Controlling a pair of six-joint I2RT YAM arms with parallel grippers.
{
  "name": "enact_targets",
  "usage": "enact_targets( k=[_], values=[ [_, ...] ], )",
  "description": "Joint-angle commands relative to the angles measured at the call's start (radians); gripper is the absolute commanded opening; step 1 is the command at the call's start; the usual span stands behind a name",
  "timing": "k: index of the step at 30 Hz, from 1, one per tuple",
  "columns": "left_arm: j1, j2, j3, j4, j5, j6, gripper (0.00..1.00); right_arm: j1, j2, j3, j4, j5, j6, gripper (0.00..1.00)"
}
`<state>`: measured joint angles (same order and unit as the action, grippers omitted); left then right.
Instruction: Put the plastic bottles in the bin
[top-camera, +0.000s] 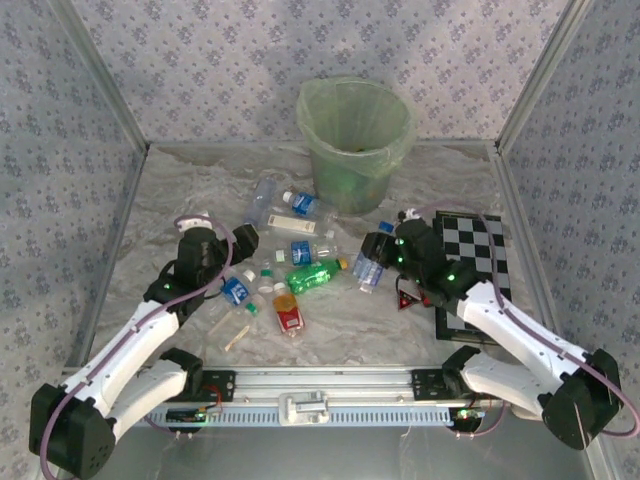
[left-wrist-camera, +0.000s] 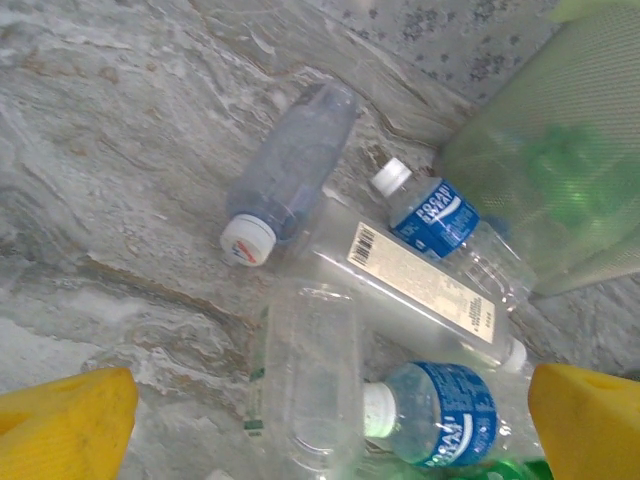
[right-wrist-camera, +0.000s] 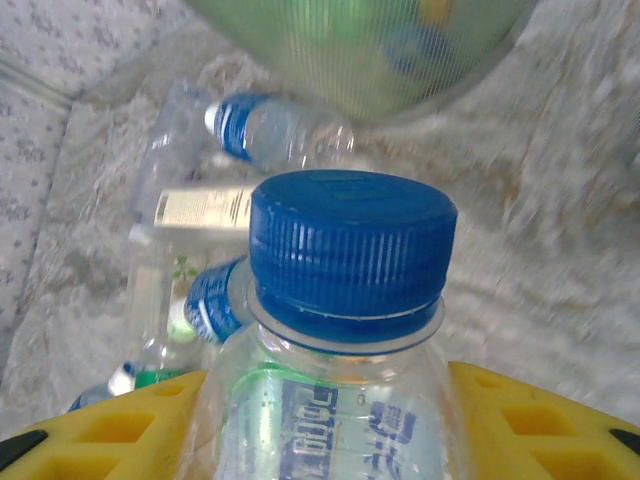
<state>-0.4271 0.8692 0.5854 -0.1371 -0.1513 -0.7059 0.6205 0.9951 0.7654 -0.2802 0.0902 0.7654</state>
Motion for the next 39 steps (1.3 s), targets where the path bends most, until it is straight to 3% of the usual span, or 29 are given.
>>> enact_targets(
  k=[1,7,14,30,34,39],
  values=[
    [0.002,-0.018,0.045,-0.062,0.062,-0.006,1.00,-0.043,-0.027,0.109,-0.040,-0.005,-0.172,0.43],
    [0.004,-0.016,0.071,-0.083,0.061,0.059,1.00,-0.131,0.011,0.310,-0.047,-0.014,-0.312,0.43],
    [0.025,0.003,0.021,-0.008,0.001,0.111,1.00,-0.207,0.178,0.567,0.006,-0.040,-0.419,0.43],
    [0.079,0.121,-0.041,0.291,-0.004,0.256,1.00,-0.302,0.832,1.268,-0.023,-0.154,-0.446,0.44],
    [0.079,0.178,-0.050,0.406,-0.007,0.287,1.00,-0.303,1.016,1.463,-0.101,-0.192,-0.434,0.45],
    [0.079,0.237,-0.035,0.434,-0.007,0.319,1.00,-0.304,1.193,1.653,-0.195,-0.209,-0.421,0.46]
  ],
)
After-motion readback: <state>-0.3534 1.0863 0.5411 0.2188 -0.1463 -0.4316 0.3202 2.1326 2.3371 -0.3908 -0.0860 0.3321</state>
